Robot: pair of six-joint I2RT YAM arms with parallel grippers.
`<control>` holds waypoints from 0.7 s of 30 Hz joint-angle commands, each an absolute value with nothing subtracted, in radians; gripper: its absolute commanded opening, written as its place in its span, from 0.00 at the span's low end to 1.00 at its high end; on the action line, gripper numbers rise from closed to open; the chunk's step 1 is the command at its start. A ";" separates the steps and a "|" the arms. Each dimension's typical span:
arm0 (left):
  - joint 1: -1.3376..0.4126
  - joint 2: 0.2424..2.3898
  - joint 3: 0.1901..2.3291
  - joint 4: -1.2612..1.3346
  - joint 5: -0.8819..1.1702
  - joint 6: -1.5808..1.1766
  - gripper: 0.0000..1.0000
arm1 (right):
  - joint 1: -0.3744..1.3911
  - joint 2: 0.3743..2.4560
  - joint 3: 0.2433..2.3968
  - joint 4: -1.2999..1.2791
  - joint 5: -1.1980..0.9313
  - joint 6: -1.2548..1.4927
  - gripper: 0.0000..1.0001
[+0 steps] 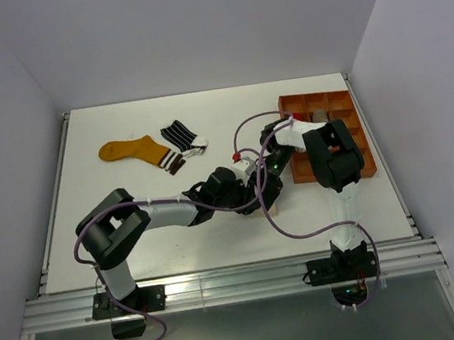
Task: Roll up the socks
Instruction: Roll the sock at the center of the board.
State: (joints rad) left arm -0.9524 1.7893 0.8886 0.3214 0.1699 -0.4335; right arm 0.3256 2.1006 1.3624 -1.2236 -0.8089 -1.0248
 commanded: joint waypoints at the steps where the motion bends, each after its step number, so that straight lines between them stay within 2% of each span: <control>1: -0.957 1.830 0.899 0.301 0.192 -0.437 0.34 | 0.311 2.126 1.370 -1.163 -0.712 -1.023 0.20; 5: -0.957 1.859 0.896 0.291 0.213 -0.472 0.20 | 0.313 2.109 1.356 -1.126 -0.712 -0.990 0.23; 8: -0.957 1.868 0.890 0.281 0.224 -0.495 0.11 | 0.311 2.077 1.335 -1.092 -0.706 -0.962 0.29; 10: -0.957 1.878 0.896 0.255 0.232 -0.509 0.02 | 0.311 2.047 1.312 -1.066 -0.696 -0.940 0.33; 17: -0.957 1.920 0.908 0.173 0.245 -0.543 0.00 | 0.299 1.956 1.256 -0.996 -0.718 -0.896 0.37; 20: -0.957 1.937 0.913 0.147 0.239 -0.545 0.00 | 0.287 1.922 1.246 -0.992 -0.741 -0.888 0.40; 21: -0.957 1.942 0.917 0.141 0.238 -0.548 0.00 | 0.282 1.913 1.243 -0.997 -0.745 -0.890 0.44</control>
State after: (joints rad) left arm -0.9428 1.8622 0.9401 0.3336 0.2314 -0.5396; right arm 0.3012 1.9724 1.2491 -1.0954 -0.7525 -0.8989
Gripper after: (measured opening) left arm 0.299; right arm 0.417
